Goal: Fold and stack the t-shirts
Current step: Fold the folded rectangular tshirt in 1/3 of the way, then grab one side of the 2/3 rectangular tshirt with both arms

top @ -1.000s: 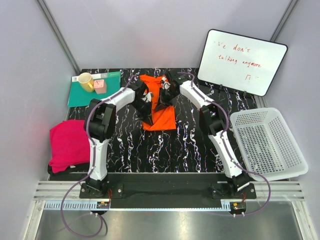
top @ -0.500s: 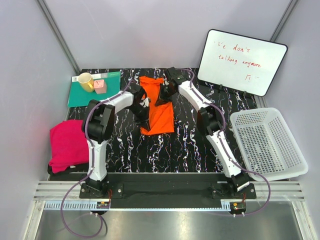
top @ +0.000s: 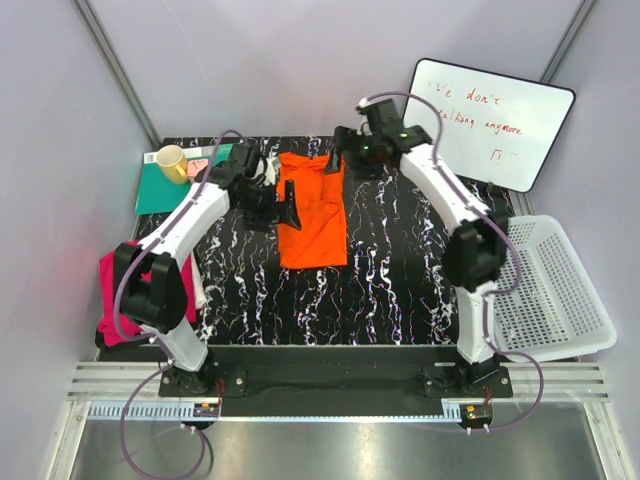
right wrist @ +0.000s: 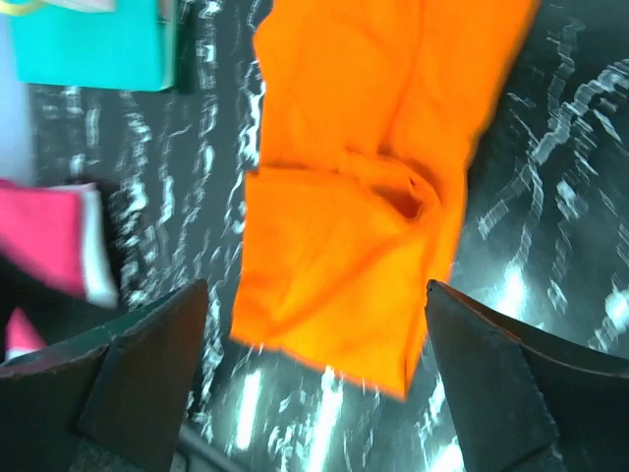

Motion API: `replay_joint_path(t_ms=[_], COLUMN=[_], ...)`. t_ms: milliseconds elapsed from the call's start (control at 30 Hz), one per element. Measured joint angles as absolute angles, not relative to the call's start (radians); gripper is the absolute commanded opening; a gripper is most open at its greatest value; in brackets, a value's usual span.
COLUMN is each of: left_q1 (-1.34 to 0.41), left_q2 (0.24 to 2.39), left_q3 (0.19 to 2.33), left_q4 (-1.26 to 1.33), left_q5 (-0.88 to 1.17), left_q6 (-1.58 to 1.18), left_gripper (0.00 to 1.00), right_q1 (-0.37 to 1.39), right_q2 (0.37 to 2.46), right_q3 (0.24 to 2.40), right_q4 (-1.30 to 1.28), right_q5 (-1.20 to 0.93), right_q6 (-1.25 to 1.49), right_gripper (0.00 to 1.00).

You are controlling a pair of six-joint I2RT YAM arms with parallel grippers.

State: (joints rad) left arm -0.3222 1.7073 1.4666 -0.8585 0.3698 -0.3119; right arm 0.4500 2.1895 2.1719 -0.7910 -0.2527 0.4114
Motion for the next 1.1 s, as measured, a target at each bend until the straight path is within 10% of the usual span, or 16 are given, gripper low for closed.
replay_joint_path(t_ms=[233,533,867,1000,1100], left_q1=[-0.230,-0.212,-0.214,-0.220,-0.224], left_q2=[1.665,1.758,1.879,1.919,1.929], left_q3=[1.256,1.155,1.165,1.189,1.201], left_q4=[-0.809,-0.761,-0.676,-0.659,-0.656], left_q5=[0.409,0.443,0.471,0.486,0.490], left_q6=[-0.355,-0.421,-0.471,-0.493,-0.505], left_gripper=[0.99,0.90,0.32,0.01,0.00], right_q1=[0.373,0.384,0.385,0.386,0.386], right_q2=[1.836,1.932,2.066,2.113,2.134], right_q3=[1.632,1.224,1.313,1.345,1.360], right_q4=[-0.644,-0.492,-0.387,-0.378,-0.392], right_q5=[-0.326,-0.483,-0.605,-0.651,-0.680], right_q6=[0.505,0.694,0.780,0.803,0.815], right_gripper=[0.94,0.79,0.51,0.17,0.00])
